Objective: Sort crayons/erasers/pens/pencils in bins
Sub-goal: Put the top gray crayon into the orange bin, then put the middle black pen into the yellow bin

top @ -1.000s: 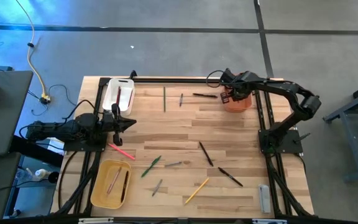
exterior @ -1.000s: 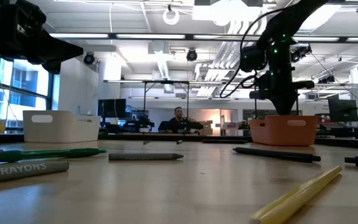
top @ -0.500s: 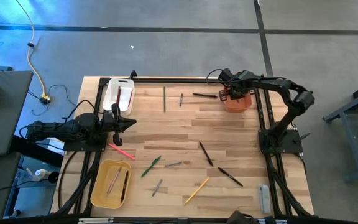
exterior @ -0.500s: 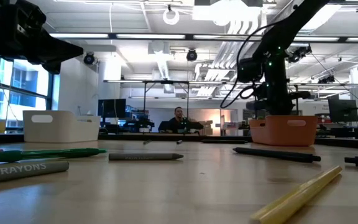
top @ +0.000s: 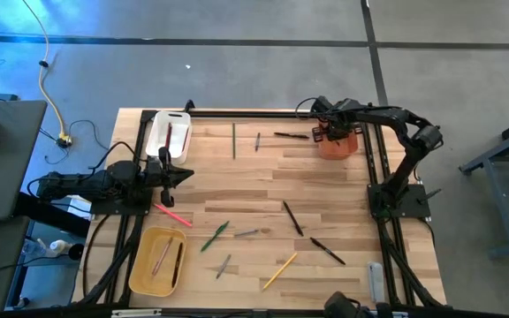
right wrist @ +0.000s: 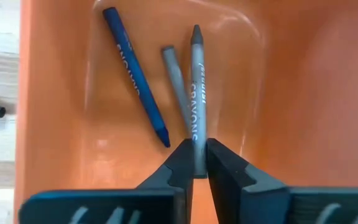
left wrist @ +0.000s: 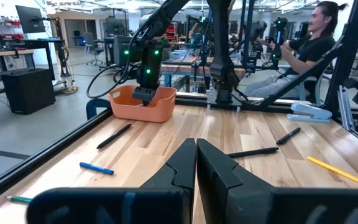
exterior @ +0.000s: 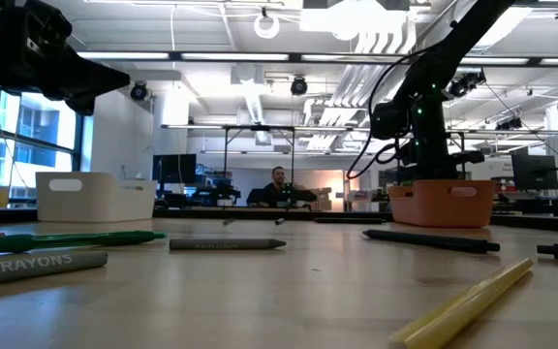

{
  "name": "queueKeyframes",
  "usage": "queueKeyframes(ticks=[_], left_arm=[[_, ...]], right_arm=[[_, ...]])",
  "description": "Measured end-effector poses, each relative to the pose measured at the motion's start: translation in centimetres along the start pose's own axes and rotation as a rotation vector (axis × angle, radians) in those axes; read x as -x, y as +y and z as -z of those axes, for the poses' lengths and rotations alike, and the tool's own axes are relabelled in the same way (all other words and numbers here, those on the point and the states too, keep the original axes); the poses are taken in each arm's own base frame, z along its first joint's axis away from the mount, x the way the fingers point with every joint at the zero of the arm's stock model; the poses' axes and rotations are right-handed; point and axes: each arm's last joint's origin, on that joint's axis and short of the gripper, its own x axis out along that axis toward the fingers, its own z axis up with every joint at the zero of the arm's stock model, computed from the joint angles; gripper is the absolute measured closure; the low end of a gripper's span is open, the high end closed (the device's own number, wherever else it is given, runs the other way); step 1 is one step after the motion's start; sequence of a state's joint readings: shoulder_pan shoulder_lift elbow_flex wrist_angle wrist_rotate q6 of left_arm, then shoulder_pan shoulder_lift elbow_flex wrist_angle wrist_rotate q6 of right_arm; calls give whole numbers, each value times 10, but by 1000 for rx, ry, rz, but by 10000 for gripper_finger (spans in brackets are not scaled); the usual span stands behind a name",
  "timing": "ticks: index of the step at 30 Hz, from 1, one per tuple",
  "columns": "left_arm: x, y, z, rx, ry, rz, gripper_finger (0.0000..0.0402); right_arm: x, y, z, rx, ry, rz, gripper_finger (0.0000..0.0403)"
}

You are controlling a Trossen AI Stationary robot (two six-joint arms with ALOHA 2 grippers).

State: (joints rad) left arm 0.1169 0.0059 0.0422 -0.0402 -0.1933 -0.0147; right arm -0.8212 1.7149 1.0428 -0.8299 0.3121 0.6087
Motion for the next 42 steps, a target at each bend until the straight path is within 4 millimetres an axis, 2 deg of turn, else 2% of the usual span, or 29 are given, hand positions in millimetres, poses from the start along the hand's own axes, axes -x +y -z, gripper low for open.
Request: queueKeyframes(ticks=[9, 14, 21, 29, 38, 42], left_arm=[[0, 0, 0, 0, 0, 0, 398], [0, 0, 0, 0, 0, 0, 398], [0, 0, 0, 0, 0, 0, 398], [0, 0, 0, 0, 0, 0, 398], [0, 0, 0, 0, 0, 0, 398], [0, 0, 0, 0, 0, 0, 398]], right_arm=[[0, -1, 0, -16, 20, -11, 305], [12, -2, -4, 10, 39, 16, 294], [36, 8, -13, 92, -23, 15, 320], [44, 26, -8, 179, -99, -12, 396], [69, 41, 4, 224, -240, -72, 401], [80, 60, 12, 276, -353, -120, 402]])
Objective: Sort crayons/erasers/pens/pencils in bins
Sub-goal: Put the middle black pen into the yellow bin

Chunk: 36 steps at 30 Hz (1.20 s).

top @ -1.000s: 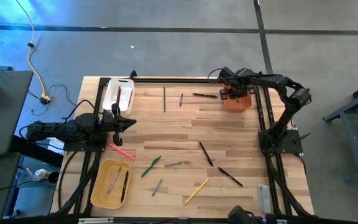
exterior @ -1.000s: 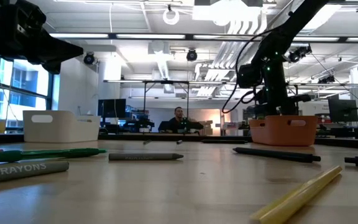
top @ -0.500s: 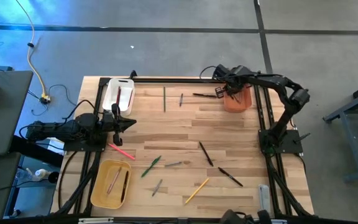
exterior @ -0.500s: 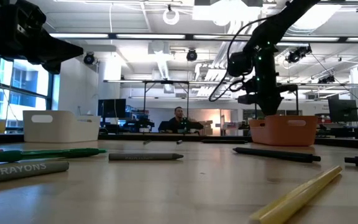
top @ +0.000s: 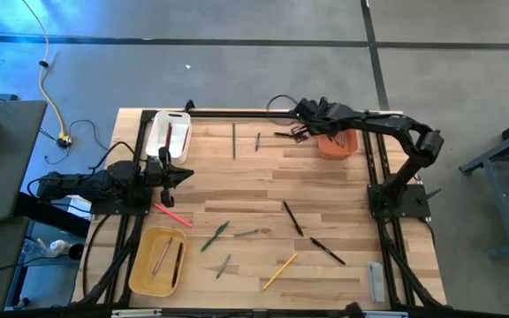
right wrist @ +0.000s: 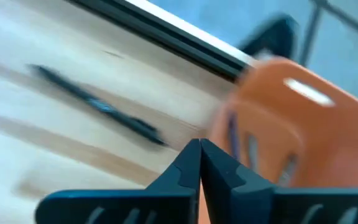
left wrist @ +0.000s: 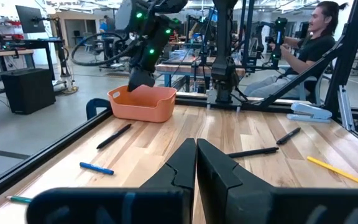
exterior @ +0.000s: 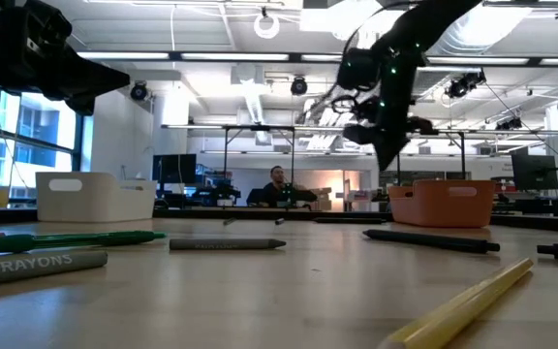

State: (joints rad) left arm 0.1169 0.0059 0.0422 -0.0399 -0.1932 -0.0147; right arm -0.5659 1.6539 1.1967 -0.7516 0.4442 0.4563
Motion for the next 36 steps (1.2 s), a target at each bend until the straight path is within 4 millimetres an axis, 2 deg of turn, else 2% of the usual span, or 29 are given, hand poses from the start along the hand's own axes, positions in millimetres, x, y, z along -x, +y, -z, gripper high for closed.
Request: queueKeyframes(ticks=[7, 13, 18, 29, 36], left_arm=[[0, 0, 0, 0, 1, 0, 398], [0, 0, 0, 0, 0, 0, 398], [0, 0, 0, 0, 0, 0, 398], [0, 0, 0, 0, 0, 0, 398], [0, 0, 0, 0, 0, 0, 398]], right_arm=[[11, 30, -11, 52, -208, -144, 403], [26, 54, -17, 148, -359, -300, 403], [31, 74, -20, 254, -478, -427, 403], [14, 122, -19, 461, -675, -715, 403], [15, 162, 1, 551, -780, -870, 403]])
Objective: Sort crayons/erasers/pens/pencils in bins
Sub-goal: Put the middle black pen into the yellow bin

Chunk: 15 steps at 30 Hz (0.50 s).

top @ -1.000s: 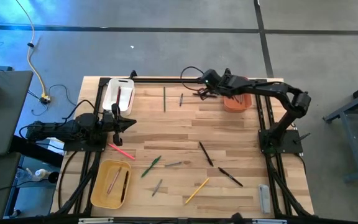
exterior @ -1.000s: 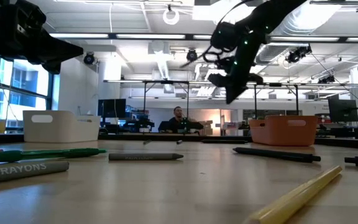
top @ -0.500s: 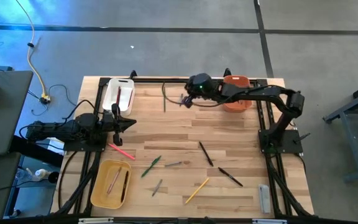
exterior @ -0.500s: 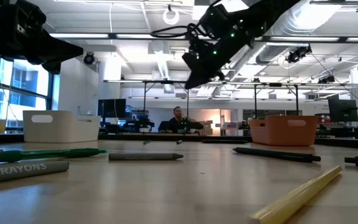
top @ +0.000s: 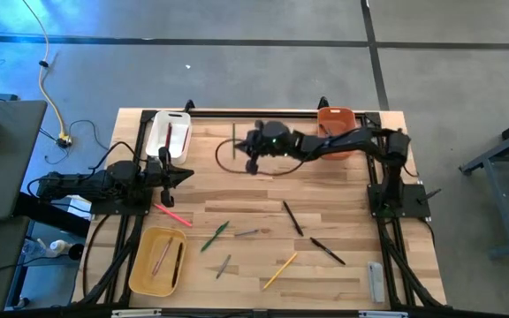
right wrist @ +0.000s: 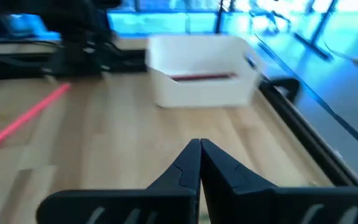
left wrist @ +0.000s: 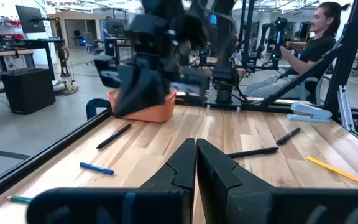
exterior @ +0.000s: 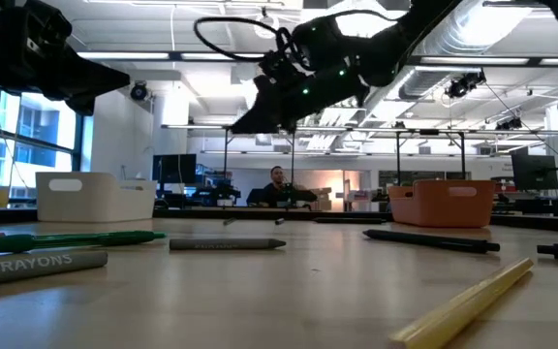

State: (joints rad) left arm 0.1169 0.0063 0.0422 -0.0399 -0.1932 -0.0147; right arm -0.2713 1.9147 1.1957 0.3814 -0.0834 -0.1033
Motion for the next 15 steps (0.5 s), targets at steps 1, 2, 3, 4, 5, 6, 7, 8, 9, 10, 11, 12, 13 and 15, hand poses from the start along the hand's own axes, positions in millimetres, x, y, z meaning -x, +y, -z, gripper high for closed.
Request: queueKeyframes(ticks=[1, 2, 3, 4, 5, 6, 7, 8, 9, 10, 11, 12, 13, 15], left_arm=[[0, 0, 0, 0, 0, 0, 398], [0, 0, 0, 0, 0, 0, 398], [0, 0, 0, 0, 0, 0, 398], [0, 0, 0, 0, 0, 0, 398], [0, 0, 0, 0, 0, 0, 398], [0, 0, 0, 0, 0, 0, 398], [0, 0, 0, 0, 0, 0, 398], [0, 0, 0, 0, 0, 0, 398], [0, 0, 0, 0, 0, 0, 398], [0, 0, 0, 0, 0, 0, 398], [0, 0, 0, 0, 0, 0, 398], [0, 0, 0, 1, -3, 0, 398], [0, 0, -1, 2, -10, 0, 398], [0, 0, -2, 4, -22, 0, 398]], right_arm=[[-5, 6, 3, 11, -14, -15, 403], [-9, 10, 7, 17, -27, -25, 403], [-14, 14, 11, 23, -39, -33, 403], [-19, 18, 15, 26, -60, -42, 403], [-23, 20, 19, 26, -72, -61, 403], [-28, 23, 24, 24, -93, -75, 403], [-31, 26, 27, 16, -118, -92, 403], [-35, 27, 31, 10, -132, -103, 403], [-38, 28, 34, 4, -144, -111, 403], [-40, 29, 38, -4, -148, -116, 403], [-42, 30, 40, -11, -152, -122, 403], [-43, 31, 43, -20, -147, -129, 403], [-44, 32, 45, -26, -143, -134, 403], [-45, 34, 47, -24, -137, -139, 403]])
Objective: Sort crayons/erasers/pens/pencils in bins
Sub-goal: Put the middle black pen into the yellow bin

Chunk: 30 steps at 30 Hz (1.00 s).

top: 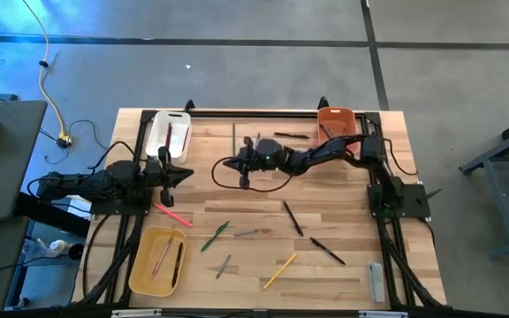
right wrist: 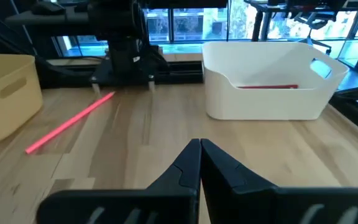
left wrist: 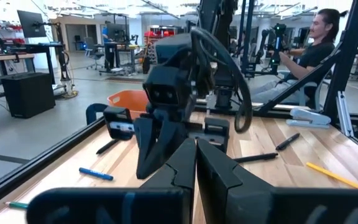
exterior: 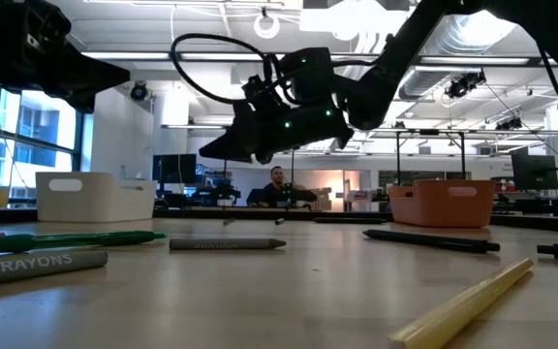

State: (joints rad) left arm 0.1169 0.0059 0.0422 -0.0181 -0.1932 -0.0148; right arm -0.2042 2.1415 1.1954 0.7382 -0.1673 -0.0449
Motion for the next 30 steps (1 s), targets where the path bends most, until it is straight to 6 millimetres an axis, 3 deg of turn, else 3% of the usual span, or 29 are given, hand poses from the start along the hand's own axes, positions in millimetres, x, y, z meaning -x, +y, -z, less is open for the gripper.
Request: queueKeyframes(ticks=[6, 13, 17, 24, 30], left_arm=[[0, 0, 0, 36, 3, 0, 398], [0, 0, -1, 62, -8, 2, 398], [0, -1, 1, 77, 14, 31, 399], [0, -1, 3, 1, 29, 26, 401], [-1, -1, 3, -13, 35, 24, 401]], right_arm=[[-2, 1, 1, 10, -24, -11, 403], [-8, -1, 20, -37, -18, -19, 403], [-5, 9, 19, -56, 23, -40, 403], [34, 33, 13, -145, 185, 16, 403], [79, 72, -10, -260, 431, 133, 403]])
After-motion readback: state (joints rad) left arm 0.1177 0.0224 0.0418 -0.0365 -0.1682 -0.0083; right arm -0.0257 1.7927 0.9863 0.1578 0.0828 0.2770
